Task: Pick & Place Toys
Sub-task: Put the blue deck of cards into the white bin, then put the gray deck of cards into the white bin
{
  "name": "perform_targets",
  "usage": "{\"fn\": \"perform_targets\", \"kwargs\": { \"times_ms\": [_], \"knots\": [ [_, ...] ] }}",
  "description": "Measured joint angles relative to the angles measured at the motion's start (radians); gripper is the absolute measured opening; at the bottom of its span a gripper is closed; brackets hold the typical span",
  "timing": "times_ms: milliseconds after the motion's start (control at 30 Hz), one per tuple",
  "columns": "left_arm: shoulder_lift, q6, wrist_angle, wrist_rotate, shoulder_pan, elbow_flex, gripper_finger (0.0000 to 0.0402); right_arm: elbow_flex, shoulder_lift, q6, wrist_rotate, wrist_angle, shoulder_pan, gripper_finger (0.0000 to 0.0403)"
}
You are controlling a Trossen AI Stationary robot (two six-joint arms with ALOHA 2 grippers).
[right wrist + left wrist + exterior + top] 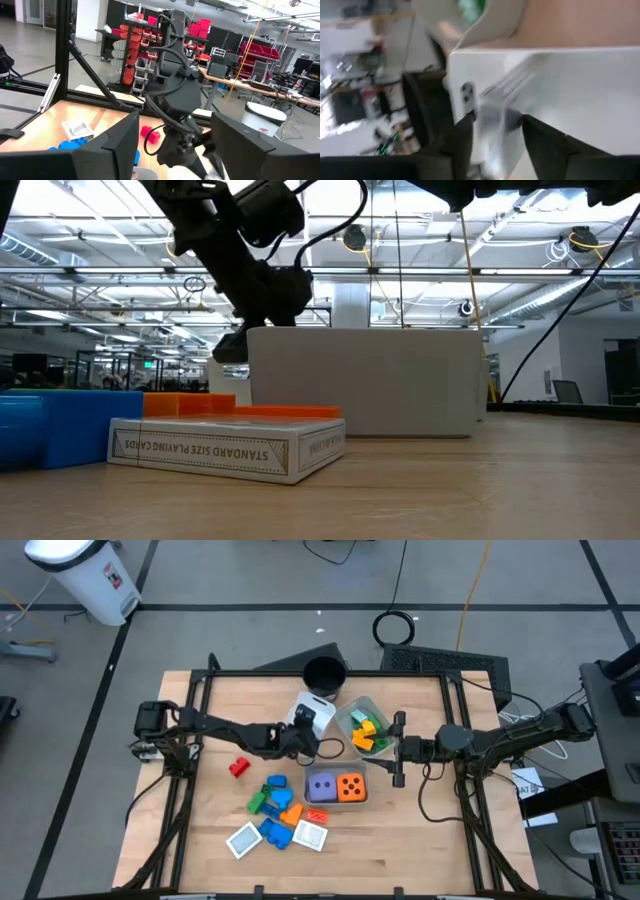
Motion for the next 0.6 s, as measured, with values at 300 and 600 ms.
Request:
{"fn": "perform_targets", "kwargs": {
  "times_ms": [300,600],
  "knots": [
    [-0.024,-0.141,0.008,-0.148,-0.045,0.001,0.0276,0.000,0.000,0.000,0.000,-0.006,0.000,0.0217],
    [-0.138,-0.344,-0.067,-0.058,-0.067,0.001,0.0296,0.000,0.000,0.000,0.001,-0.015,0.000,0.0215]
  ]
}}
